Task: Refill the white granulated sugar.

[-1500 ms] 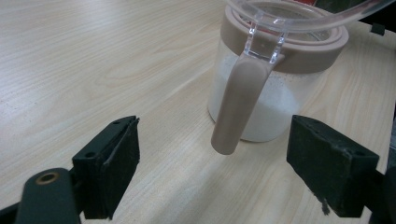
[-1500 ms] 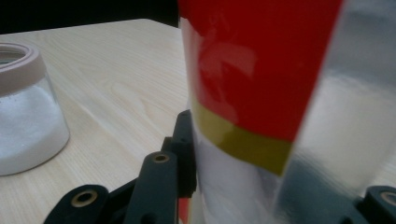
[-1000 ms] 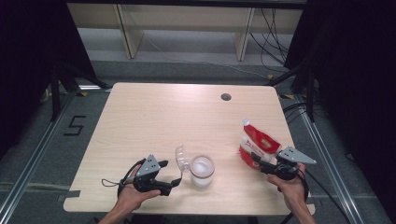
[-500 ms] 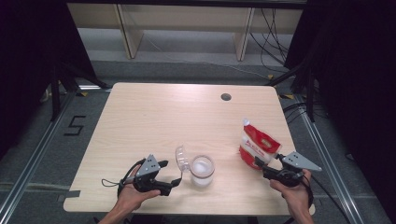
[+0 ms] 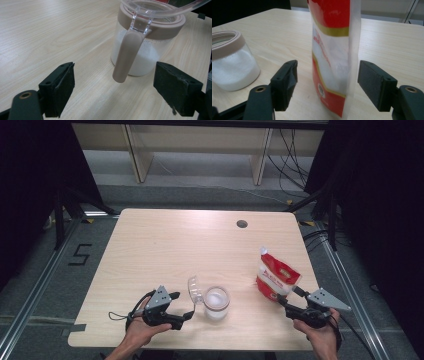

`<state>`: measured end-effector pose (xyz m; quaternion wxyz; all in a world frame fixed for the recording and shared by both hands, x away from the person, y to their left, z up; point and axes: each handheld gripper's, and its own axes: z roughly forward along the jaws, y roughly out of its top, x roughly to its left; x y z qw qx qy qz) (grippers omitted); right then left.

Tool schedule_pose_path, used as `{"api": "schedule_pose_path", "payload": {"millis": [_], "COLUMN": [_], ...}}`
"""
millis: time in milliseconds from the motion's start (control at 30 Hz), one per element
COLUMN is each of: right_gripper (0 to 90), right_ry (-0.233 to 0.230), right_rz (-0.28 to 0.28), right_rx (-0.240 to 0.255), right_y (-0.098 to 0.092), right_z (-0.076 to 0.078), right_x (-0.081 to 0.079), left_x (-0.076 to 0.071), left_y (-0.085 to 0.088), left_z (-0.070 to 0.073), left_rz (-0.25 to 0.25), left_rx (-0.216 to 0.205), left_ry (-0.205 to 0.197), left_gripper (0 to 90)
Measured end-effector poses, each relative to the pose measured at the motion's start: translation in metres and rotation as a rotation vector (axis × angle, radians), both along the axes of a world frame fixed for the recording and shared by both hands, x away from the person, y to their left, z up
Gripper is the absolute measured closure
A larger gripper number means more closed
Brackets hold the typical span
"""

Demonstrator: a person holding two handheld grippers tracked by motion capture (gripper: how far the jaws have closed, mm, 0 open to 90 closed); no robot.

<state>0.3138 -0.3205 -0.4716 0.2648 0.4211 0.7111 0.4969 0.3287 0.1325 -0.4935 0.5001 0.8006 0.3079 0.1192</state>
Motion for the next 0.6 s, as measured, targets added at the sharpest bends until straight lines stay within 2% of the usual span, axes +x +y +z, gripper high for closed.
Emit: {"api": "schedule_pose_path", "payload": {"millis": [167, 200, 233, 267, 300, 333, 367, 400, 433, 500, 567, 600], "right_gripper": [28.8, 28.5, 27.4, 26.8, 26.3, 25.9, 25.6, 25.3, 25.1, 24.1, 22.7, 22.0], "right_ry": [0.018, 0.053, 0.029, 0.028, 0.050, 0.065, 0.028, 0.034, 0.065, 0.036, 0.037, 0.038], "right_rz": [0.024, 0.013, 0.019, 0.025, 0.002, 0.009, 0.017, 0.022, 0.006, 0.023, 0.033, 0.028], "right_rx": [0.016, 0.020, -0.001, 0.014, 0.003, 0.007, -0.006, -0.008, 0.011, -0.001, -0.019, -0.008], "right_y": [0.001, 0.003, 0.003, 0.005, 0.006, 0.006, 0.005, 0.004, 0.006, 0.004, 0.003, 0.004], "right_z": [-0.001, 0.001, 0.000, -0.001, 0.000, 0.000, 0.000, -0.001, 0.000, -0.001, -0.001, -0.002], "right_x": [-0.005, -0.009, -0.007, -0.008, -0.011, -0.012, -0.010, -0.011, -0.014, -0.013, -0.013, -0.014], "left_x": [-0.001, -0.001, -0.001, -0.001, 0.000, 0.000, 0.000, 0.000, 0.000, 0.000, 0.000, 0.001], "left_y": [-0.002, -0.001, -0.001, -0.001, 0.000, 0.000, 0.000, 0.000, 0.000, -0.001, -0.001, -0.001], "left_z": [-0.001, -0.001, 0.000, 0.000, 0.000, 0.000, 0.001, 0.000, 0.000, 0.000, 0.000, 0.000], "left_rz": [0.008, 0.005, 0.003, 0.005, 0.004, -0.003, 0.006, 0.000, 0.002, 0.001, -0.008, -0.008], "left_rx": [-0.011, -0.009, -0.008, -0.011, -0.006, -0.002, -0.002, -0.004, -0.004, -0.007, -0.003, -0.003], "left_ry": [0.014, 0.011, 0.010, 0.013, 0.003, -0.002, 0.001, 0.000, 0.002, 0.007, 0.001, 0.001], "left_gripper": [16.9, 16.8, 16.8, 16.8, 16.9, 16.8, 16.8, 16.9, 16.8, 16.8, 16.9, 16.9]}}
